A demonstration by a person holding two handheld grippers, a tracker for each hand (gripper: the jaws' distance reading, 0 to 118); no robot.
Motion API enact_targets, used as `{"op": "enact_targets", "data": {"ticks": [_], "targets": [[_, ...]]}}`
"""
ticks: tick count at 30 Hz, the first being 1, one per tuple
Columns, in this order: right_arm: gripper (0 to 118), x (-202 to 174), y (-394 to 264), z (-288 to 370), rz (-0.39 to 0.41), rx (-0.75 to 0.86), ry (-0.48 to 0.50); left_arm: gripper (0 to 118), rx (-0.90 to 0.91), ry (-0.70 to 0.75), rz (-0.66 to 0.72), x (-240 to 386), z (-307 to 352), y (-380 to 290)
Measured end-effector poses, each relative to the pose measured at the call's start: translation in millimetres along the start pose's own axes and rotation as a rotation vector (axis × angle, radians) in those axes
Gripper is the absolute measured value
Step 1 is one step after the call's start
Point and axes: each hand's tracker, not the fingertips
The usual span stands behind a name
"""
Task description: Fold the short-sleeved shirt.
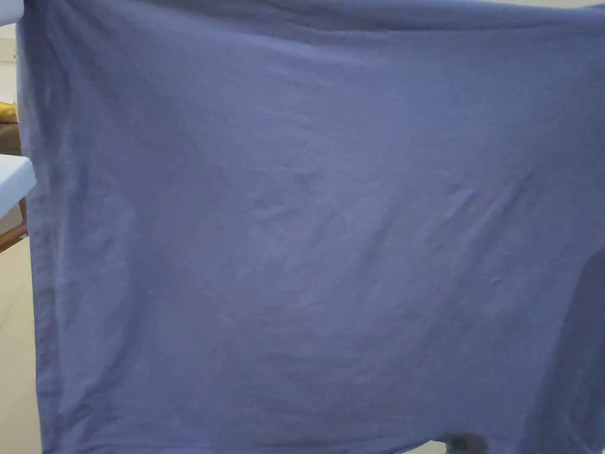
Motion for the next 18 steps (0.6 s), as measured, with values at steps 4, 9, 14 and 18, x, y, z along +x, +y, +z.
{"op": "enact_targets", "data": {"ticks": [4,9,14,18], "targets": [[4,-7.3,-3.8,-42.7,0.001,-0.027,-0.008,1,-0.018,0.02,-0.055,7.7,-55.4,-4.8],[4,-14.6,-15.7,-97.6,0.009,-0.038,-0.013,1,-0.06,0.02,-0.066,22.3,-113.6,-11.2],[4,-23.1,-23.7,-150.2,0.029,-0.064,-0.021,1,-0.091,0.035,-0.107,42.7,-165.8,-27.3],[4,-29.0,-27.8,-187.9,0.022,-0.074,-0.028,1,-0.124,0.035,-0.097,49.8,-215.5,-41.2]]}}
